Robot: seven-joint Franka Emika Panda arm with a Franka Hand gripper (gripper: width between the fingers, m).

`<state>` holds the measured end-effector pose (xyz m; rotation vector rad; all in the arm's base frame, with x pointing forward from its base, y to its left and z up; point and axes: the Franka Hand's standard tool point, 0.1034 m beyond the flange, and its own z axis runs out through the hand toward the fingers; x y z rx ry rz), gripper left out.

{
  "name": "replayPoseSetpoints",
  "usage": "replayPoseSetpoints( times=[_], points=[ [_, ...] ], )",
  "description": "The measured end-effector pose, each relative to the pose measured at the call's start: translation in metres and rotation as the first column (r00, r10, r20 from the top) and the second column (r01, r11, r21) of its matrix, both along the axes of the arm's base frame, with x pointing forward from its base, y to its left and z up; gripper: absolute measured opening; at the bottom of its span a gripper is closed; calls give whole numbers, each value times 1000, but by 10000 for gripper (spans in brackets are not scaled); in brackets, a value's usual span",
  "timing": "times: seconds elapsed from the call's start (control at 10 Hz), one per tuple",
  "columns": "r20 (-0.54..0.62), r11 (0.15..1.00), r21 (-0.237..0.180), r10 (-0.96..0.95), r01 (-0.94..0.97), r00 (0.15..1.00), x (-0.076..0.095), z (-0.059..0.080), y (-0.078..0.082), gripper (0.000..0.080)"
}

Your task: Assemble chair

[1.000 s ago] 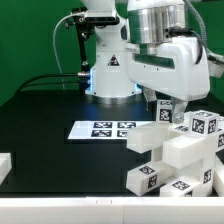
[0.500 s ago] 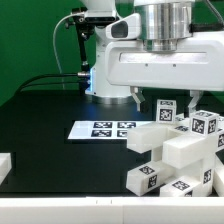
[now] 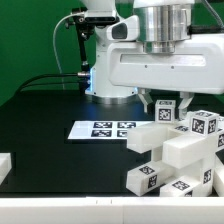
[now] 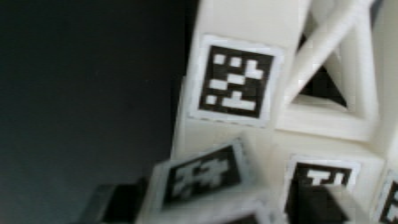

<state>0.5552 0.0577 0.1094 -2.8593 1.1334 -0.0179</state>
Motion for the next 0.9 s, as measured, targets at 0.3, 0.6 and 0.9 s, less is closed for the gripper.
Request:
replayPoseSetpoints(
  times=[0.3,0.6,0.9],
  points=[
    [-13,977,12,-215,215,977,0,0,0,262],
    [-22,850,29,-525,525,851,0,-1,0,262],
    [-61,636,64,-766,769,640,1,-1,5,264]
  ],
)
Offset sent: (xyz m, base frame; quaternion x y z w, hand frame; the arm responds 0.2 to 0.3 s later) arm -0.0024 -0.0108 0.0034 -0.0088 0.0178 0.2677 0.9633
